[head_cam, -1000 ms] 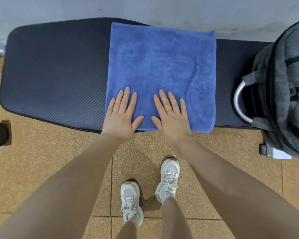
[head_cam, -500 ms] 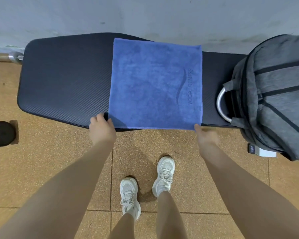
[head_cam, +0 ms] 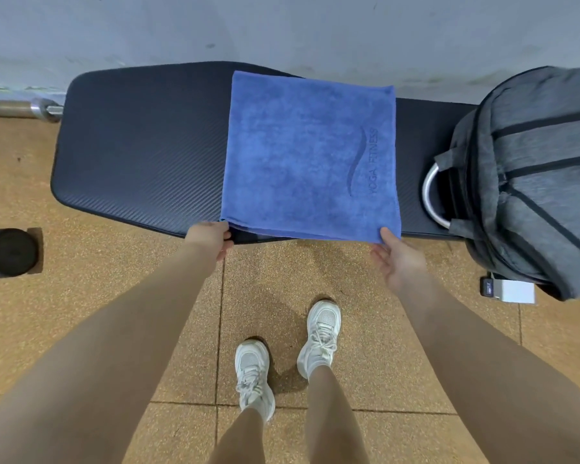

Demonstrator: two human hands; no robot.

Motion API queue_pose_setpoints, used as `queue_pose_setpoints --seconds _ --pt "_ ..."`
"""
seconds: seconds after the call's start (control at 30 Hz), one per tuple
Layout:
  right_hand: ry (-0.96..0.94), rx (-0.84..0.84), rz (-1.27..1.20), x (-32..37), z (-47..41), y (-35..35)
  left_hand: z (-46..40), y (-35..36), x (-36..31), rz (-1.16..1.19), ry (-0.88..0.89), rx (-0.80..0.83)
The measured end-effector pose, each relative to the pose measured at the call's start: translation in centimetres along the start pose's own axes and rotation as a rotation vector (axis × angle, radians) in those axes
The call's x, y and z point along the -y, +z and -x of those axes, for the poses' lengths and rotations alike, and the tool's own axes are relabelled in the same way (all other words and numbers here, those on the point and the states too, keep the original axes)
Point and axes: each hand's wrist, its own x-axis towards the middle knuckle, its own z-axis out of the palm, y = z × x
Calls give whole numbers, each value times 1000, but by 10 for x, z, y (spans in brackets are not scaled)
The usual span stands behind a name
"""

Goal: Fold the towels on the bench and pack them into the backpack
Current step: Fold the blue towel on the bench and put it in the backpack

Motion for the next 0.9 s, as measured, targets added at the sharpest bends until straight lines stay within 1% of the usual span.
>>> queue_pose_setpoints --seconds 0.13,0.23,0.37,0.43,0.5,0.57,0.63,0.7,0.8,0.87,0.9 --pt "-34 45 17 5 10 -1 -1 3 1 50 32 -46" --pt "-35 -27 -2 2 4 1 -10 11 5 30 72 -82" --pt "9 -82 -114 3 7 -1 -2 7 14 221 38 -62" --pt "30 -101 -115 3 16 -6 13 0 18 260 18 -55" --pt "16 -126 -42 4 32 -10 31 -10 17 229 26 -70" --pt "-79 -156 109 8 46 -15 48 -21 11 160 64 -101" --pt "-196 -130 299 20 63 -18 64 -30 -1 101 121 -118" --pt "-233 -72 407 40 75 -18 79 -34 -19 39 178 -116" --pt "-257 -2 487 75 75 -14 93 -33 -46 10 240 -109" --pt "-253 66 478 95 71 -9 91 -32 -63 50 265 -100" --pt "-234 128 448 104 68 -6 88 -32 -71 82 274 -80"
